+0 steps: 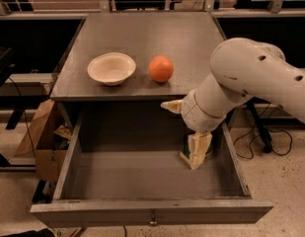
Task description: Pick sponge from top drawer and place on counter
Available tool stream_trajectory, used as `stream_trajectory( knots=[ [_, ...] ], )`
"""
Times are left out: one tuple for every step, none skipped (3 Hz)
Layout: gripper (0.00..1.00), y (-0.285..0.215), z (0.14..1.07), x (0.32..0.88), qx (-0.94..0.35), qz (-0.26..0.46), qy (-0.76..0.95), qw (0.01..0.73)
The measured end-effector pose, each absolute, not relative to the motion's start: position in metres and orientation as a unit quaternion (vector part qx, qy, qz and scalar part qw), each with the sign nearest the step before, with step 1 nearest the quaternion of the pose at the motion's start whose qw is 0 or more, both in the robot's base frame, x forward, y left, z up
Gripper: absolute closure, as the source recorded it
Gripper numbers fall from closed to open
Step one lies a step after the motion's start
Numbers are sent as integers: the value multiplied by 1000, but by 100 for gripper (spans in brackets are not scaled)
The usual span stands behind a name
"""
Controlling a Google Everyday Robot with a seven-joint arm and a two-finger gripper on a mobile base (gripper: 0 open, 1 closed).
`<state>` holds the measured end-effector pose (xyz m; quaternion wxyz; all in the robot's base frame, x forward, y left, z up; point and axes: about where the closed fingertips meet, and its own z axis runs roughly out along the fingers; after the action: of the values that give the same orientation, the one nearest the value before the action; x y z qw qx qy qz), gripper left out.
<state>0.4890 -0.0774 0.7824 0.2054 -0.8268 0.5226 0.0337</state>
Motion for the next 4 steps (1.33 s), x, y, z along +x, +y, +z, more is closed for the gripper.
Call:
stream_trajectory(
  knots=[
    [0,-76,753,515,-839,28,505,202],
    [0,-81,711,541,-844,34,500,190],
    [0,-91,671,554,-847,37,505,160],
    [0,-115,650,560,-842,26,523,130]
  ],
)
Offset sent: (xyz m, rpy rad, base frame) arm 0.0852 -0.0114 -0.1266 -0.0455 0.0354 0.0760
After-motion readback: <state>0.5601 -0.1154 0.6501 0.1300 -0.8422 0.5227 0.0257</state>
